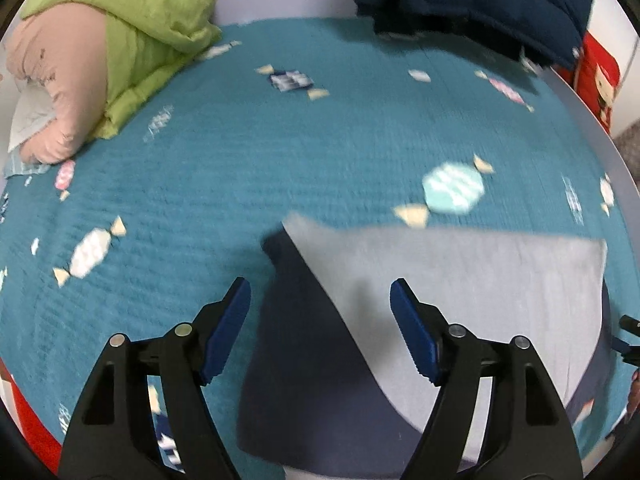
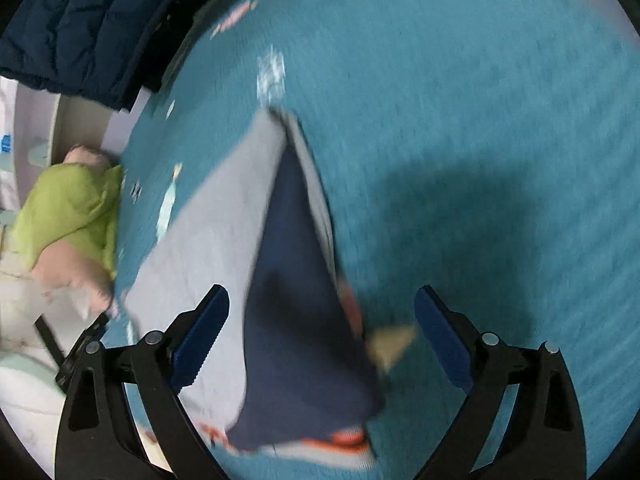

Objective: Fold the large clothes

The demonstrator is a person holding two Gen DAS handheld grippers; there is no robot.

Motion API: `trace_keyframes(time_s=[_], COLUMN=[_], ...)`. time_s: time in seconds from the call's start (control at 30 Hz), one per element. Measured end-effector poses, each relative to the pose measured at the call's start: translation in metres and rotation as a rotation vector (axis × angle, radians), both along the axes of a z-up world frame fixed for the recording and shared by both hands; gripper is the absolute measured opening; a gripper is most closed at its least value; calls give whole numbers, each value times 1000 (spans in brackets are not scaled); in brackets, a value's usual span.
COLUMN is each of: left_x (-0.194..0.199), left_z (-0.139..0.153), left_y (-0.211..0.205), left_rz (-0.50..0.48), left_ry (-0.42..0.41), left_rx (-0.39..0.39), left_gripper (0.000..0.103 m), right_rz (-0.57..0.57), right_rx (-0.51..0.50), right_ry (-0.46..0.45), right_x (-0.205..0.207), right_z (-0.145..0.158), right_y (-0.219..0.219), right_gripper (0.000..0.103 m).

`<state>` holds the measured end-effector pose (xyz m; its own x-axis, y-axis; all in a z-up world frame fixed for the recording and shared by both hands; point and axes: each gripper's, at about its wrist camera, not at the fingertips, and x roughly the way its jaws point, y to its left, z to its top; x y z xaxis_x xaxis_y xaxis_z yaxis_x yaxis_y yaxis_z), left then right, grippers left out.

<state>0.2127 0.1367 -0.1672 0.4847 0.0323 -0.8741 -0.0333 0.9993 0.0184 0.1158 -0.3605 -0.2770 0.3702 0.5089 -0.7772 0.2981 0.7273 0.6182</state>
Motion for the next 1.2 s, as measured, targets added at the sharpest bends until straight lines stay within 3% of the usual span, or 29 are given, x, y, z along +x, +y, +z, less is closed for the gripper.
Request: trace_keyframes(time_s=[0.13,0.27,0.5,0.6,0.63,0.7,0.77,0.93,1.0,1.07,1.13,1.2], left_x=[-25,-50,-84,-92,-92,-85,-70,-28,-11,7,27,42], left_z=[-17,-33,-50,-52,-51,-47,-38,-20,-19,-29,-50,-69], left_y=[-11,-20,-17,-15,-16,-20,-29,-56,-68,-77,-80,-75], left_rz=[-23,-34,4,14,13,6,-29,-59,-81,-92,-85,-101], left_ry=[49,96,149,152,146,130,83,-63,-106,-146,-106,-95], left_rx=[-32,-67,-112,-115,-110,-108,-156,-186,-179,-153,-93,-86], left_gripper=[75,76,78,78,78,77,76,47,35,30,28,26], right_rz=[39,53,4,-11,-7,30,88,178,209,242,269,312], right_rx=[36,158,137,-68,-177,-272,-315,-390,-399,-407,-382,-386], right_ry=[-30,2,-14,-137,-211,-329,-429,-519,-530,-486,-437,-404], right_x=[-23,-39,-53,-50,-45,-33,-16,38,58,82,96,111], right_z=[1,-7,7,47,69,96,112,110,102,83,61,39], right_y=[5,9,13,31,47,80,115,192,212,227,229,232], right_gripper=[91,90,91,91,91,89,78,24,21,21,21,21])
